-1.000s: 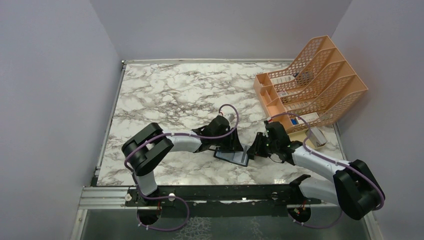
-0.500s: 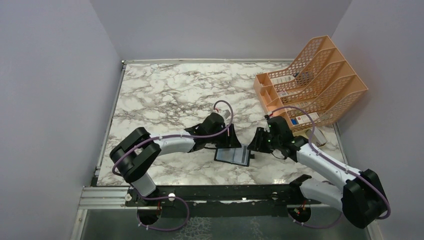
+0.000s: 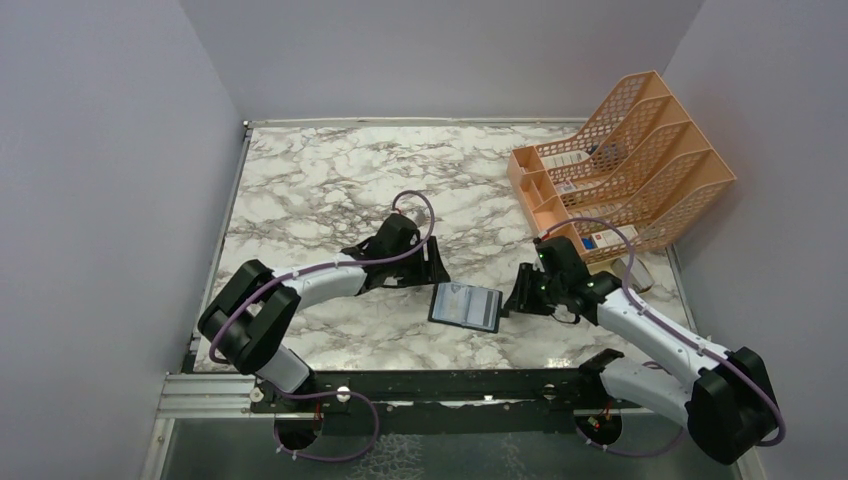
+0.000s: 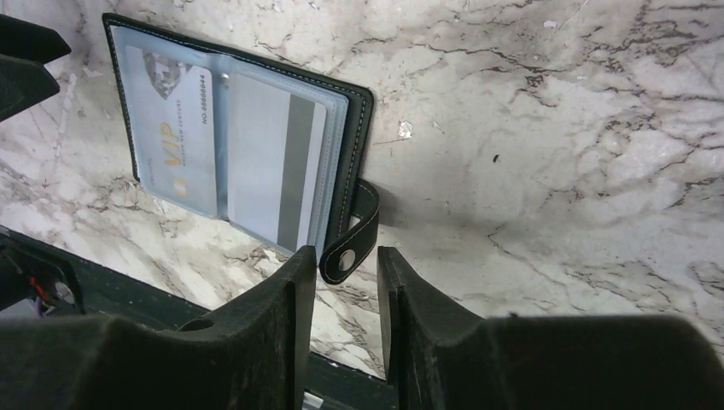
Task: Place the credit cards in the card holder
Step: Insert the credit card into the card holder.
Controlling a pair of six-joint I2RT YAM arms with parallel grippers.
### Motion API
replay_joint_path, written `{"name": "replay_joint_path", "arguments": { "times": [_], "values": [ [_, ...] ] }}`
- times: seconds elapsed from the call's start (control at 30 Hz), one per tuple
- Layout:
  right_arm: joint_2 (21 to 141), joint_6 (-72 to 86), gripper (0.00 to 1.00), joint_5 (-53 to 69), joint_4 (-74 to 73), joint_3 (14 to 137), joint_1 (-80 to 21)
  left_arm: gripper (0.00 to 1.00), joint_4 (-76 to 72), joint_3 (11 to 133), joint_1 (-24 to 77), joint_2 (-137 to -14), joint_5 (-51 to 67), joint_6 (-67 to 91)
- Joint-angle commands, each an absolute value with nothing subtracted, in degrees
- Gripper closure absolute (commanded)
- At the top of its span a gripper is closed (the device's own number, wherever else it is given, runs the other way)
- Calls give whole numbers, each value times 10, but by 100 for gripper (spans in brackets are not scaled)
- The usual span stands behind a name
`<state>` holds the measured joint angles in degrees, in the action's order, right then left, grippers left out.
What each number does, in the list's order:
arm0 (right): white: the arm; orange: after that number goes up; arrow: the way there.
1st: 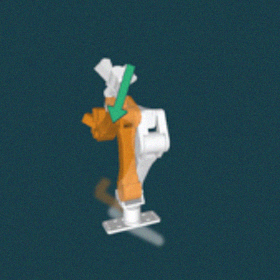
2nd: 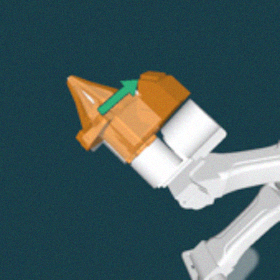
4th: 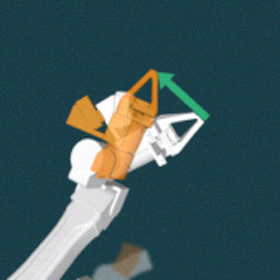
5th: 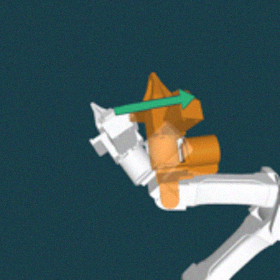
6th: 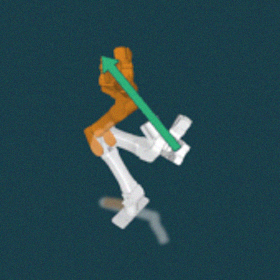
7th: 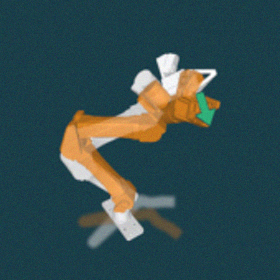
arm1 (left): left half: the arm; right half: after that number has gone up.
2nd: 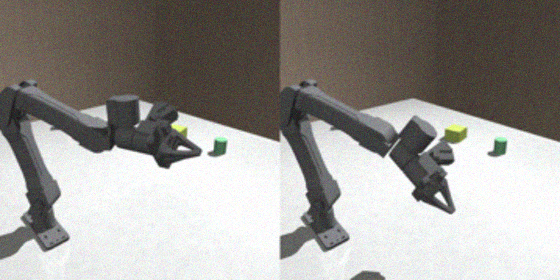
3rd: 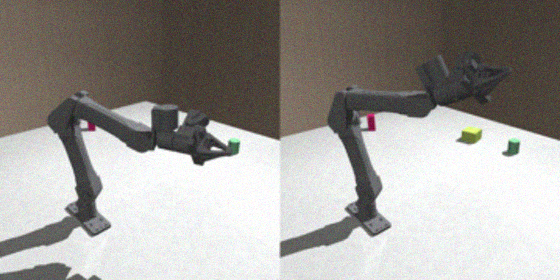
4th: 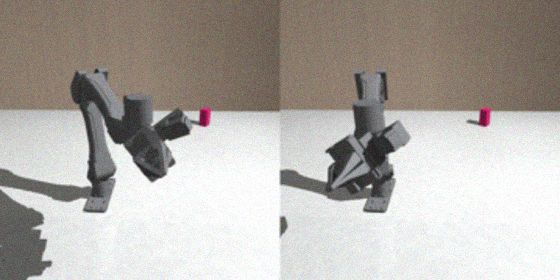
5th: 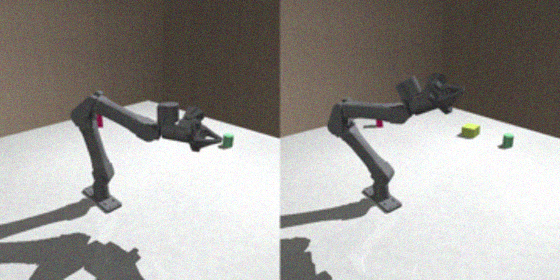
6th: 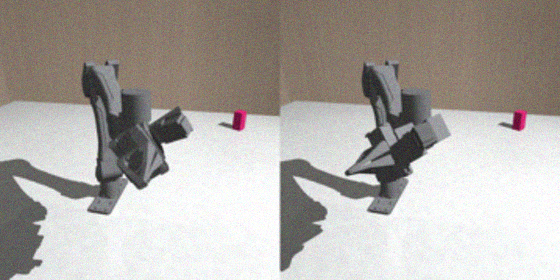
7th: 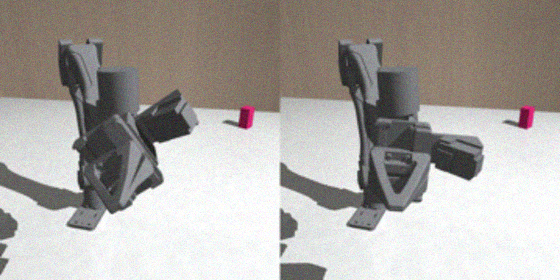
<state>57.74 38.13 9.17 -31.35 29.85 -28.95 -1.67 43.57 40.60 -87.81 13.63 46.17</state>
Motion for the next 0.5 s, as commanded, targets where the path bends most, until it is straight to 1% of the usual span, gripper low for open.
{"name": "replay_joint_path", "arguments": {
  "times": [0.0, 0.13, 0.37, 0.47],
  "values": [
    [586, 384, 70, 80, -297, 296, -294, 35, -3, 417, 398, -869, 144, 442],
    [583, 395, 80, 79, -286, 286, -294, 35, -39, 392, 398, -877, 173, 460],
    [583, 400, 94, 67, -279, 277, -294, 36, -148, 358, 399, -911, 257, 525],
    [585, 403, 97, 72, -262, 266, -294, 38, -161, 358, 400, -916, 272, 540]
  ]
}}
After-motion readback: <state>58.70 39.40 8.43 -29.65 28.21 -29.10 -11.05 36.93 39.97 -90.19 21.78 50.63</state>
